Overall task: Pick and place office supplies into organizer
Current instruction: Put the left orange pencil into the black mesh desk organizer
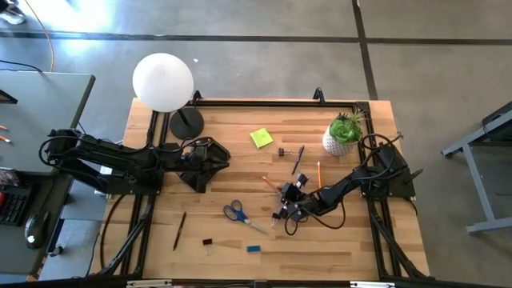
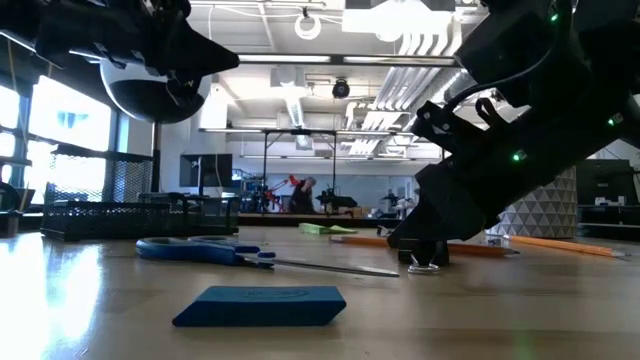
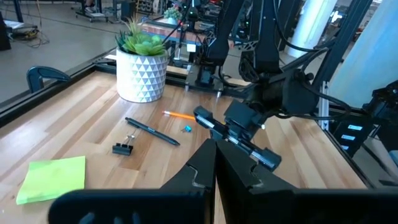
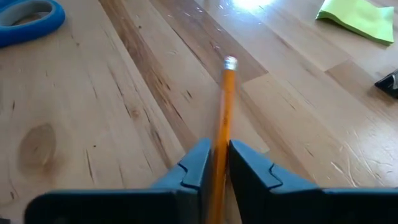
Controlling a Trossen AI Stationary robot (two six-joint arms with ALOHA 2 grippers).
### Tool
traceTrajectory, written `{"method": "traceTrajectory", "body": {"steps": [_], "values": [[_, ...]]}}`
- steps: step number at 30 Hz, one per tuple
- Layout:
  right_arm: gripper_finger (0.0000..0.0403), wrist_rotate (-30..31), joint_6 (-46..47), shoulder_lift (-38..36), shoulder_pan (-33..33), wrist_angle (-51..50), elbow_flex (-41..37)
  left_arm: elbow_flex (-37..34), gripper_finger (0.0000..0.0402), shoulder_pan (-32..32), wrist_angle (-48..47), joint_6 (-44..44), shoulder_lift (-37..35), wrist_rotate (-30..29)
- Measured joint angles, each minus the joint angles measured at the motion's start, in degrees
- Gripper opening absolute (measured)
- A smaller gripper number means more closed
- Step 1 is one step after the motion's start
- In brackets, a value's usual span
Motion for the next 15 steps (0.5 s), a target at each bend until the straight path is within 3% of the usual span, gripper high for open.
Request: {"method": "traceTrajectory", "body": {"steps": [7,15], "values": [[0.0010,-0.4,-0.1,0.0,0.0,-0.8,0.0,0.0,0.0001,0.0,-0.7,0.0,0.0,0.0],[0.0037,-0.1,-1.9,0.1,0.0,-0.5,-0.1,0.0,0.0001,0.0,-1.4,0.0,0.0,0.0]]}}
